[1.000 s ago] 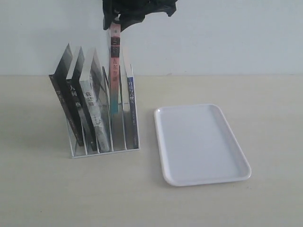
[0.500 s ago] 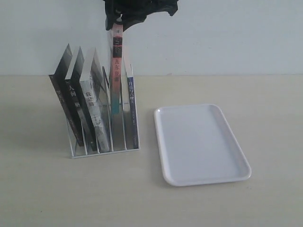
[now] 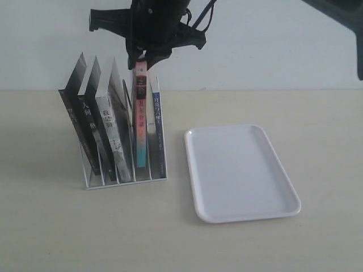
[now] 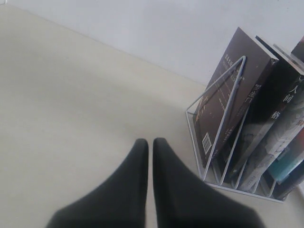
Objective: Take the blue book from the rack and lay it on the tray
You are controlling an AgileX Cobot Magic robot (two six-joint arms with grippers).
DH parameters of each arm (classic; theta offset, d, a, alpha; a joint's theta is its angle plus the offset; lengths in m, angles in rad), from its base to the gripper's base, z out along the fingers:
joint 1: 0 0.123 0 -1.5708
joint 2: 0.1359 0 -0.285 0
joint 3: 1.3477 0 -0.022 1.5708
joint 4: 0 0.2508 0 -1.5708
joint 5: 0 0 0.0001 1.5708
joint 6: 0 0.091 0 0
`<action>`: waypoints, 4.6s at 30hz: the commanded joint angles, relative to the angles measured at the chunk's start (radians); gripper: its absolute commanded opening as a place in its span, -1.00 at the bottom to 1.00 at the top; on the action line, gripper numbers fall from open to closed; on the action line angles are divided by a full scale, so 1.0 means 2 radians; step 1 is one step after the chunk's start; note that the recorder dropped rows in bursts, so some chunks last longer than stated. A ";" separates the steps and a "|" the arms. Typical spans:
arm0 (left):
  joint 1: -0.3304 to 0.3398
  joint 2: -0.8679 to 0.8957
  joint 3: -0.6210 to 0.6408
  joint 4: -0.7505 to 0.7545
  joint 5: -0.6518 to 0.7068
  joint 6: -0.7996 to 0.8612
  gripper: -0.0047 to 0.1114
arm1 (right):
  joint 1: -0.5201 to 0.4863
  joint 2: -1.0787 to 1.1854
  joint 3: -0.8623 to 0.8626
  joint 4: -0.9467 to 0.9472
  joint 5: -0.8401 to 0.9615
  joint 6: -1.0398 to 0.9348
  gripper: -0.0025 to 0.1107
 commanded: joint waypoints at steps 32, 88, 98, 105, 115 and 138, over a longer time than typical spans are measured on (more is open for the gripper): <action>0.001 -0.002 0.001 -0.004 -0.003 0.002 -0.85 | 0.005 0.005 -0.006 -0.021 -0.051 -0.005 -0.22; 0.001 -0.002 0.001 -0.004 -0.002 0.002 -0.85 | 0.035 0.051 -0.007 0.041 -0.018 -0.004 -0.22; 0.001 -0.002 0.001 -0.004 -0.002 0.002 -0.85 | 0.035 0.061 -0.007 0.040 -0.017 0.001 -0.96; 0.001 -0.002 0.001 -0.004 -0.002 0.002 -0.85 | 0.035 0.020 -0.007 0.034 -0.028 0.001 -0.96; 0.001 -0.002 0.001 -0.004 -0.002 0.002 -0.85 | 0.035 -0.064 -0.007 -0.007 -0.047 0.001 -0.96; 0.001 -0.002 0.001 -0.004 -0.002 0.002 -0.85 | 0.035 -0.044 -0.007 -0.018 -0.077 0.001 -0.96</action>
